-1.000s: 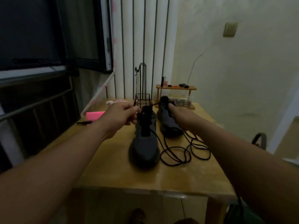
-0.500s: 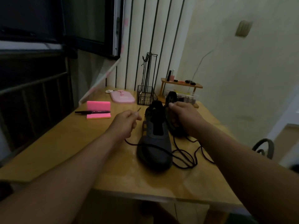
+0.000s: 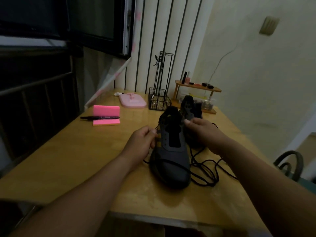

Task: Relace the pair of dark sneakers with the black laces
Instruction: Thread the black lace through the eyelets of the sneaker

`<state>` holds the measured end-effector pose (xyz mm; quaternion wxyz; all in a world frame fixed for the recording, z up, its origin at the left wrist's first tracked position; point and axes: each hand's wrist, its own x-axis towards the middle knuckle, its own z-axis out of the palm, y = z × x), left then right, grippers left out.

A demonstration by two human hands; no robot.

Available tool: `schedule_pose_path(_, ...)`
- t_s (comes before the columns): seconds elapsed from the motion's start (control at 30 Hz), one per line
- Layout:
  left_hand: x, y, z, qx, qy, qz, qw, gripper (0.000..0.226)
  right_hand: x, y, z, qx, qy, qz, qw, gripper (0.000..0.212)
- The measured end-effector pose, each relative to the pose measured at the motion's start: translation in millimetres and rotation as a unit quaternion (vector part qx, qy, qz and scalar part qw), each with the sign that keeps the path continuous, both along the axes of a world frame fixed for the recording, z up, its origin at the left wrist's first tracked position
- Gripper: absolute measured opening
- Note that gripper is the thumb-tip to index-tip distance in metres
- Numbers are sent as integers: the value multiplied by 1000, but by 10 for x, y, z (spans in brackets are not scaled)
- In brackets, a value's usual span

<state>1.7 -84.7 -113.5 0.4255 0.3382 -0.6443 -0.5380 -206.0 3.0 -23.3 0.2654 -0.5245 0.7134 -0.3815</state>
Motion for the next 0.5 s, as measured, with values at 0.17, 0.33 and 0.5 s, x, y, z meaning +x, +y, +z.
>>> schedule_pose_path(0.17, -26, 40, -11, -17, -25, 10, 999, 30, -62, 164, -143, 52, -10, 66, 996, 18)
schedule_pose_path(0.33, -85, 120, 19, -39, -60, 56, 996, 32, -148, 293, -188, 164, 73, 90, 980, 16)
schedule_pose_path(0.5, -127, 139, 30, -34, -64, 75, 995, 34, -159, 206, -198, 208, 139, 111, 962, 26)
